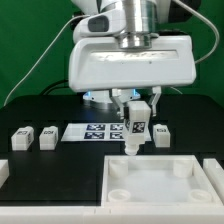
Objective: Assemble one leg
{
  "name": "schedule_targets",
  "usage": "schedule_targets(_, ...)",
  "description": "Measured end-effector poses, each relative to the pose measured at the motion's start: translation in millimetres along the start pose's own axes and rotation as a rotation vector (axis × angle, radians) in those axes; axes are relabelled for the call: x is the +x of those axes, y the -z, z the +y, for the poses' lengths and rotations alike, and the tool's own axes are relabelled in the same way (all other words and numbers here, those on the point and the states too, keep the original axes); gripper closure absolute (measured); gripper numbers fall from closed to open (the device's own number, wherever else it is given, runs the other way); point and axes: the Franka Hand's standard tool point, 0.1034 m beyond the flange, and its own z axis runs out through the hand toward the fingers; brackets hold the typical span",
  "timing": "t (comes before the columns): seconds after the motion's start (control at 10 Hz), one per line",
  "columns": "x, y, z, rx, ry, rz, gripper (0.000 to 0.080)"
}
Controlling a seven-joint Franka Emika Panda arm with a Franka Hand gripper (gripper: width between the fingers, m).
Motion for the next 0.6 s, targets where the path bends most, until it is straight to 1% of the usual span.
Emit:
schedule_targets(0.2, 26.8, -3.4, -15.6, 0.030, -0.017, 0.000, 0.0506)
schedule_targets(0.3, 39.4, -5.3, -20.6, 0.039, -0.025, 0.011, 0.0506)
schedule_targets(0.5, 64.4, -8.7, -29.9, 0.047, -0.034, 0.045, 0.0506)
schedule_targets(0.6, 73.9, -9.2, -32.4, 0.042, -0.031, 0.075, 0.0506)
